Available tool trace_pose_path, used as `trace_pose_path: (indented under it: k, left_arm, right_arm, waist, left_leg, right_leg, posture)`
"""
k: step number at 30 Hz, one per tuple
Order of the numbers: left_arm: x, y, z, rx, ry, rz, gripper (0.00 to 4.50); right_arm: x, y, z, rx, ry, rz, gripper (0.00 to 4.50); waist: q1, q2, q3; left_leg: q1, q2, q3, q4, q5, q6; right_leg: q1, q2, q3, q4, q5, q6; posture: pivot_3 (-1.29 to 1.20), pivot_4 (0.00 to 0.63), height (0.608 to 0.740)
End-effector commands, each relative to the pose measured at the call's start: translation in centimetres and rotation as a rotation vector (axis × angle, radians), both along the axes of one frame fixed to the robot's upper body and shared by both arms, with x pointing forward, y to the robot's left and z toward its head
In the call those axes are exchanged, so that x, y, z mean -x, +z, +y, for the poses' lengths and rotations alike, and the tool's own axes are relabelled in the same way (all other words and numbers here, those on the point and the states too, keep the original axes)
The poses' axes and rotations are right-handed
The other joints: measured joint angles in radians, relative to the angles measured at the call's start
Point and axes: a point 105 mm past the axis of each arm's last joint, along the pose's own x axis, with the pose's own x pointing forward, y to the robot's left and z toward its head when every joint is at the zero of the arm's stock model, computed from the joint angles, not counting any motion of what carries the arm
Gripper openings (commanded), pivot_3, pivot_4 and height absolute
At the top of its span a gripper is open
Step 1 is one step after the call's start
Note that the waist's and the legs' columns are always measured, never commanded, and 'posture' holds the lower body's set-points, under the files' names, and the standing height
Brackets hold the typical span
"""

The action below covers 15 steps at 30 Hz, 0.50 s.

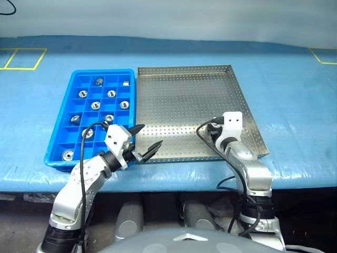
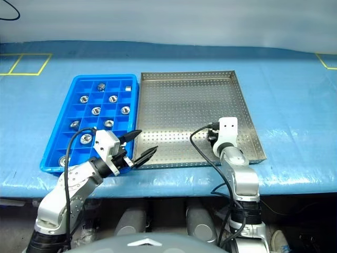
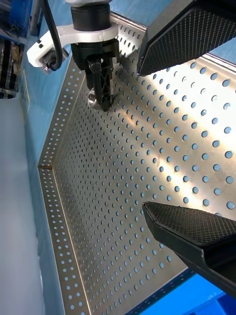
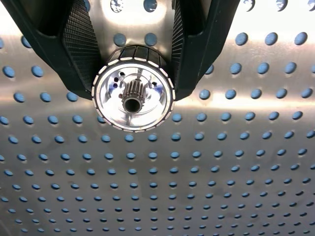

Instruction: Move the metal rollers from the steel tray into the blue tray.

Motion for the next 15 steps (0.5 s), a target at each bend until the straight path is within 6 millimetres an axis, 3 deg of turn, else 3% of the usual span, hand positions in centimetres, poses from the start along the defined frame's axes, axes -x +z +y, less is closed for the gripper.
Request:
trace_pose_path:
  k: [1,10,15]
  left_arm:
    - [-0.1,1.5,0.4,0.026,0.054,-0.076,4.5]
    - [0.9,2.4,3.8,0.028,0.283,-0.128,4.5]
    - [2.8,2.4,5.4,0.02,0.414,-0.119,4.5]
  right_arm:
    - [-1.2,3.5,2.6,-0.027,0.092,-0.126,1.69]
    - [-2.6,7.9,13.5,-0.052,0.486,-0.26,1.69]
    - [-1.3,9.1,19.6,-0.088,0.728,-0.307,1.69]
  waist:
    - [0.001,0.0,0.0]
    - [0.036,0.0,0.0]
    - [0.096,0.0,0.0]
  left_leg:
    - [0.0,0.0,0.0,0.0,0.0,0.0]
    - [0.0,0.0,-0.001,-0.001,0.0,0.0]
    - [-0.001,0.0,-0.002,-0.003,0.0,0.0]
  right_leg:
    - [0.0,0.0,0.0,0.0,0.0,0.0]
    - [0.0,0.0,-0.001,0.0,0.001,0.002]
    - [-0.001,0.0,-0.003,-0.001,0.001,0.001]
  posture:
    - [0.18,0.15,0.74]
    - [0.35,0.15,0.74]
    - [0.47,0.15,0.74]
